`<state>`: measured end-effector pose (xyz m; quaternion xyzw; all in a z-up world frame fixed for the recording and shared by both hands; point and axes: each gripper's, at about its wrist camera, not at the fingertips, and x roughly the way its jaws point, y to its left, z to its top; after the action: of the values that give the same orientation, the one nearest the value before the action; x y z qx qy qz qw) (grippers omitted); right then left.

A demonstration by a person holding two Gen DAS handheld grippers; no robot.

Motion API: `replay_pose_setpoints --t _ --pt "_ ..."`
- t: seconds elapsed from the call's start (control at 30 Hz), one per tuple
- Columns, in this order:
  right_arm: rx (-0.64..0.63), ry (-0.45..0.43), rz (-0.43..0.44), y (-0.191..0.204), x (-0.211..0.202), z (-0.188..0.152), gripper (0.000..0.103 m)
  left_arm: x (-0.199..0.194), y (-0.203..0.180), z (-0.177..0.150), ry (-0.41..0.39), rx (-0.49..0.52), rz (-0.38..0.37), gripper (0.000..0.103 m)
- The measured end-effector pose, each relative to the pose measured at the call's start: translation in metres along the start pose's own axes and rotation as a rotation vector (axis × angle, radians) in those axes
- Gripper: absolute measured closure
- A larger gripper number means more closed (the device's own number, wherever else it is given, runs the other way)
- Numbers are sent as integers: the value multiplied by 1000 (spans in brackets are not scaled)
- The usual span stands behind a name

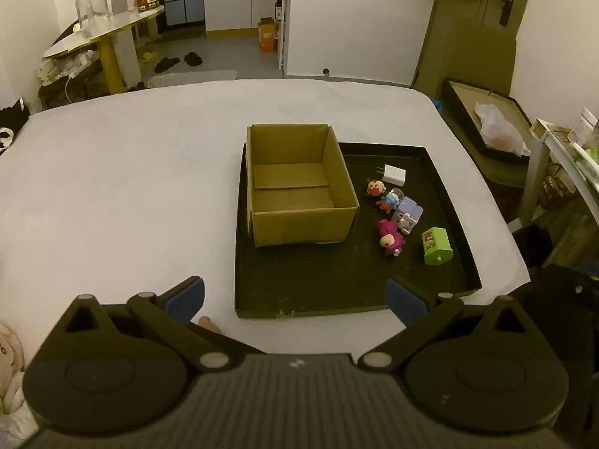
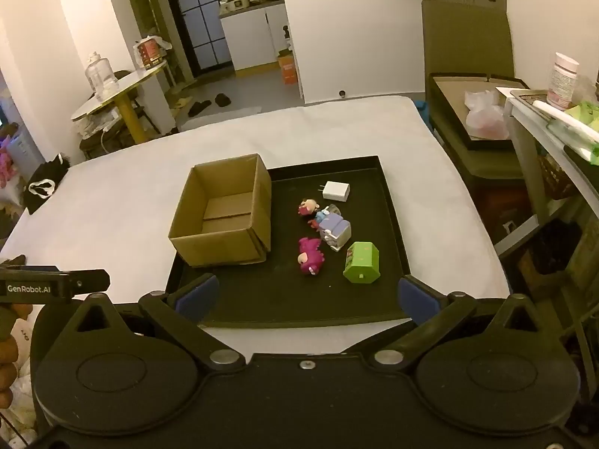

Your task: Organize rigid objects

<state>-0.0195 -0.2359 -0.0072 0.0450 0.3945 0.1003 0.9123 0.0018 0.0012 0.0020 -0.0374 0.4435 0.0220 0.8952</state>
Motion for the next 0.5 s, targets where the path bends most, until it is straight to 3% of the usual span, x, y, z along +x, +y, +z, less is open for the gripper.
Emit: replay_pose_setpoints --t 0.23,0.27,0.5 --pt "30 10 3 1 1 1 0 -5 2 4 -44 8 8 1" --pt "33 6 0 1 0 2 0 -9 -2 0 -6 10 6 1" --pt "7 10 8 6 -2 1 0 -9 -4 0 -8 18 5 1"
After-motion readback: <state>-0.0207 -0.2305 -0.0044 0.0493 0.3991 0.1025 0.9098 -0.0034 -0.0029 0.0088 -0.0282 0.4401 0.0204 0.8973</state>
